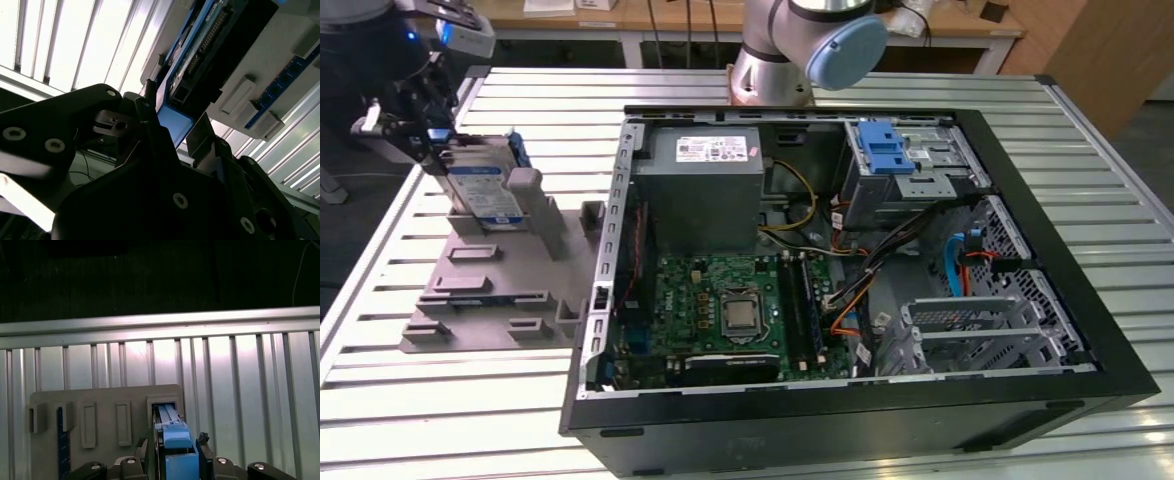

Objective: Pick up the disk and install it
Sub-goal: 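Pick up the disk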

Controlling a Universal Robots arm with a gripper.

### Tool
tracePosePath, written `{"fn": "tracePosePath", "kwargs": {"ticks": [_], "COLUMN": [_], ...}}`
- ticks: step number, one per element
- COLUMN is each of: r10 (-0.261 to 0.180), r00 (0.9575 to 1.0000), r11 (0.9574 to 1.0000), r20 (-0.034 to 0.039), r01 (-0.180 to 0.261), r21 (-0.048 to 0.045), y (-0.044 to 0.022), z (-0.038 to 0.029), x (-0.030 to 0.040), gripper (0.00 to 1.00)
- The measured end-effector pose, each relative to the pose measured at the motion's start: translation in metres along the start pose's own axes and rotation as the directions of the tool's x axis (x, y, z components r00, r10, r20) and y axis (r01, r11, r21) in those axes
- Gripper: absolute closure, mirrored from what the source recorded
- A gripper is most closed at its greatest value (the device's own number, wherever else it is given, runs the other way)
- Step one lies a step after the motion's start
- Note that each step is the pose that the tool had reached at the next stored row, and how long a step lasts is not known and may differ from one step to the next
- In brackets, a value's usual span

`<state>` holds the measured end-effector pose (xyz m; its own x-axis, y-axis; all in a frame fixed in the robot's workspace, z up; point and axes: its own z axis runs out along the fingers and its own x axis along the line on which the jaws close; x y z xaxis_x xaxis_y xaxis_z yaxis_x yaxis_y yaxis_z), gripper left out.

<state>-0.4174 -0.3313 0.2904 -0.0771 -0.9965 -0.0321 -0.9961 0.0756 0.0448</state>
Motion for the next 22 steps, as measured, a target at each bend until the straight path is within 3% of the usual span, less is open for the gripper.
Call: {"fn": "tracePosePath", "kwargs": {"ticks": [13, 14, 22], "r10": [-0.004, -0.004, -0.004], "r00": [1.0, 1.0, 1.0], "r11": [1.0, 1.0, 1.0], "r20": [0.0, 0.0, 0.0], "r01": [0.004, 0.004, 0.004], "r21": [0.002, 0.002, 0.002], "y": [-0.0002, -0.0002, -0.0002], "z": [0.0035, 0.0035, 0.0034], "x": [0.0001, 0.0001, 0.0001], "gripper": [0.52, 0.58, 0.63]}}
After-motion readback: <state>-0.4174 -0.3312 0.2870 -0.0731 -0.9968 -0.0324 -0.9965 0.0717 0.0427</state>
